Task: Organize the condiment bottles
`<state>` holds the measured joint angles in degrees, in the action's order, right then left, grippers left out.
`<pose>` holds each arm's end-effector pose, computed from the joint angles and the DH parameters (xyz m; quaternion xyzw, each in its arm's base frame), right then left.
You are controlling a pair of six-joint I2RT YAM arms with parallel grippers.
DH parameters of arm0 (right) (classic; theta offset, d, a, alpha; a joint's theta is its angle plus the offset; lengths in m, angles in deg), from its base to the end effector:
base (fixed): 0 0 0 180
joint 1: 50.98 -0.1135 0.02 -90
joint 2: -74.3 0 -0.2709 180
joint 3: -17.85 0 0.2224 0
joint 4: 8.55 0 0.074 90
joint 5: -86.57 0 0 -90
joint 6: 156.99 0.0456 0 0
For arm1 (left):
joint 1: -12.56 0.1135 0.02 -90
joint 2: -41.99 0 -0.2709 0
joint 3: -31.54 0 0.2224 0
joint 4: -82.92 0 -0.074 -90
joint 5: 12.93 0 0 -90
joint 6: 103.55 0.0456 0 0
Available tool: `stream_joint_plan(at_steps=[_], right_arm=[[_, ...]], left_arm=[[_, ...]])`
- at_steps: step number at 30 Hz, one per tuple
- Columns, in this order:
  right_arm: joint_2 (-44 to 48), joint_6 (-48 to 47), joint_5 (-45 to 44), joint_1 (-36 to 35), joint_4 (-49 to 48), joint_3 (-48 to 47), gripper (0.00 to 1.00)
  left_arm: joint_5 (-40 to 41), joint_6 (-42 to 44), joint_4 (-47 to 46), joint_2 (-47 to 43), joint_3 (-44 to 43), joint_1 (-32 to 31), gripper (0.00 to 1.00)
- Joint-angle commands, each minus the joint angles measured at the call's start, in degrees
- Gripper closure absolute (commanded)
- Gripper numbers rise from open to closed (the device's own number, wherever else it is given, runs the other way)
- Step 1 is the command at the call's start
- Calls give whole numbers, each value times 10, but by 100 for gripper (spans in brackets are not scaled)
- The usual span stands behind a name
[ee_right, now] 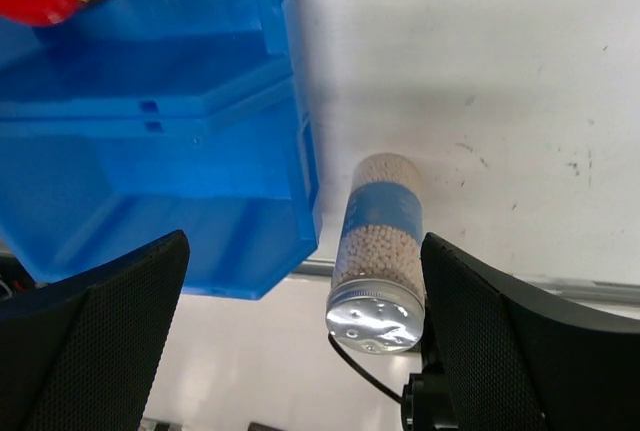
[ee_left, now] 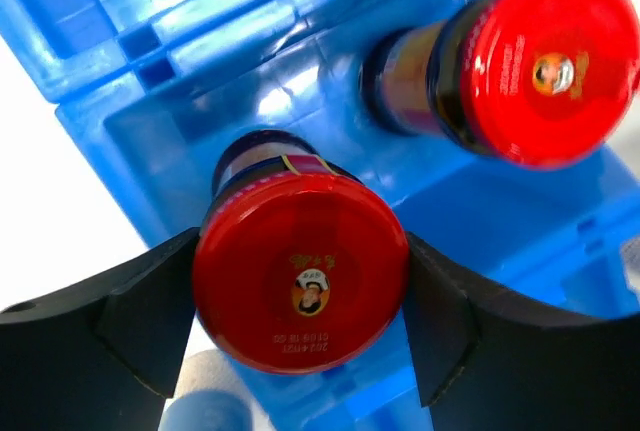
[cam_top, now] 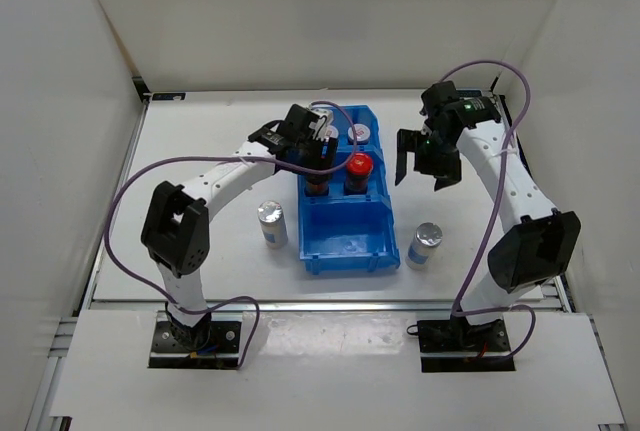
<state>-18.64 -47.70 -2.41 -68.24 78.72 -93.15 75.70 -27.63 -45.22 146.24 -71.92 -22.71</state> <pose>0.2746 0.0862 0.3412 0.0158 0.9834 0.0649 0.1686 0.3109 -0.2212 0.2779 0.1779 0.9304 -0.1440 0.2862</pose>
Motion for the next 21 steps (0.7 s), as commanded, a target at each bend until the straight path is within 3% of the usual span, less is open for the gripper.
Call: stream_joint_plan(at_steps=[1,3,16,21], right_arm=[[38,0,8,1,17,21,0],[54,0,8,1,17,42,0],[98,32,8,-22,47,161,0],[98,66,-12,-36,47,212,0]], left_arm=[[-16,-5,-68,-19,-5,7,13],[-16,-5,-69,-19,-5,7,0],[85,37,-40,-155,-73,62,0],[122,49,-1,-226,-22,68,0]])
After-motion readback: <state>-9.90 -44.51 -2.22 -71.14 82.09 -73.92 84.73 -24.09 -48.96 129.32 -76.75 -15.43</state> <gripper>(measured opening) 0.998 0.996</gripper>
